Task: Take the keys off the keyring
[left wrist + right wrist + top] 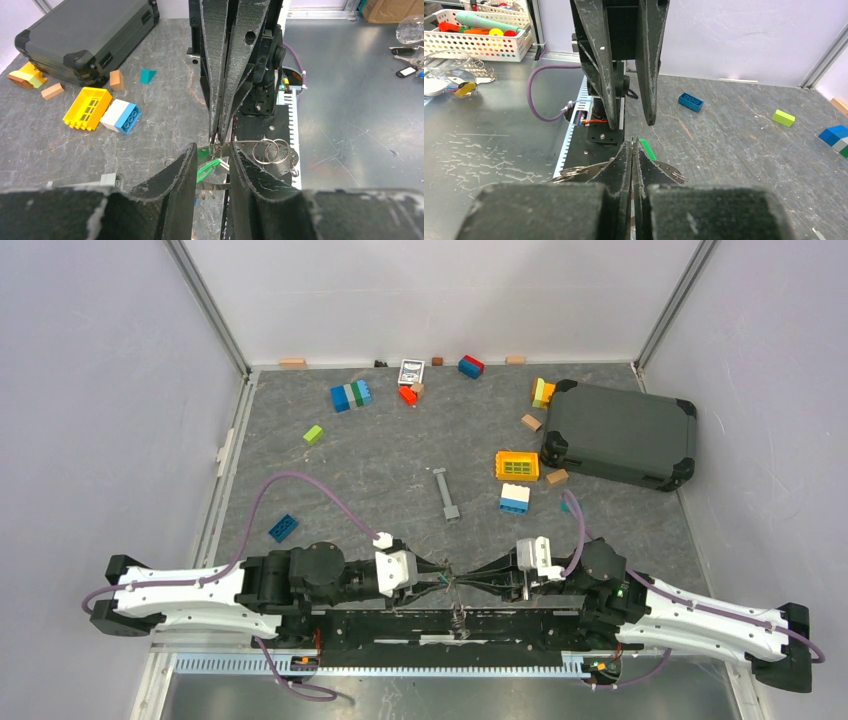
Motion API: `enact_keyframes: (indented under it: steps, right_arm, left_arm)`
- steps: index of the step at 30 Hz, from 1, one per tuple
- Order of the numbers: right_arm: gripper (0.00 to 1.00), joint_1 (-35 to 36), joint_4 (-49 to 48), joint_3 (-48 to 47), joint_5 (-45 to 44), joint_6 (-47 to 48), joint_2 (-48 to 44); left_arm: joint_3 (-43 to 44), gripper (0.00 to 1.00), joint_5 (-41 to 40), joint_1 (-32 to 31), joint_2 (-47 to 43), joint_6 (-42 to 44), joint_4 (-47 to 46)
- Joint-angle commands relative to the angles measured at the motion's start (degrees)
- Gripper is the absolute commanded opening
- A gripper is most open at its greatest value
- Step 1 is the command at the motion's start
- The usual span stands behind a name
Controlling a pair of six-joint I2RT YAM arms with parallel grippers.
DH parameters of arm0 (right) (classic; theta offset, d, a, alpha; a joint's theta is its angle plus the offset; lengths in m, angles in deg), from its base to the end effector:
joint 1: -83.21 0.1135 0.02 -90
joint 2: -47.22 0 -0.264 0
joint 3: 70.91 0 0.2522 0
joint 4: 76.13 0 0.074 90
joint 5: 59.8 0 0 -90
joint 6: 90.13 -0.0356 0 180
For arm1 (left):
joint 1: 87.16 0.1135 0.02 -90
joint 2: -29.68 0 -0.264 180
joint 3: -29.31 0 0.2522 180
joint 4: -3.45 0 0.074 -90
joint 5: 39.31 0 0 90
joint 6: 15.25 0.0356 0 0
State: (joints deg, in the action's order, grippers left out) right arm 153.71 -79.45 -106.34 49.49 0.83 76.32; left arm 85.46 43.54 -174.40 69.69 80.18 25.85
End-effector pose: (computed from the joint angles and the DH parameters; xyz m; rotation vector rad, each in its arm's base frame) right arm 0.0377 0.1416 0.2877 -1.1217 1.0420 1.2233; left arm 0.0126 -0.1683 0.3414 1.2129 1.2947 -0.9559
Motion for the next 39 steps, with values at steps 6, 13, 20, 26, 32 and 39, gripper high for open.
enact_keyframes:
  steps: [6,13,20,26,32,39]
  right_arm:
    - [0.00,0.1,-4.6,-0.7,1.3,0.2,-0.2]
    - [0.00,0.1,-5.4,-0.4,2.1,0.0,-0.1]
    - [0.00,0.1,-5.7,-0.5,2.5,0.0,0.0]
    - [0.00,0.1,-5.7,-0.3,2.4,0.1,-0.2]
    - [0.00,0.1,-4.9,-0.5,1.7,0.3,-0.5]
    - [0.34,0.1,0.4,-2.5,0.2,1.4,-1.2]
  left_arm:
    - [-1.4,0.34,1.8,-0.1,1.3,-0.9,-4.4]
    - [-1.7,0.26,2.0,-0.1,2.4,-1.0,-4.5]
    - [-2.2,0.21,1.9,-0.1,2.5,-1.1,-4.5]
    - [-2.2,0.02,1.8,-0.2,2.4,-1.0,-4.5]
    - [-1.5,0.02,2.8,-0.1,2.4,-0.4,-2.6]
    - [1.1,0.02,1.4,-0.1,2.4,1.9,2.9]
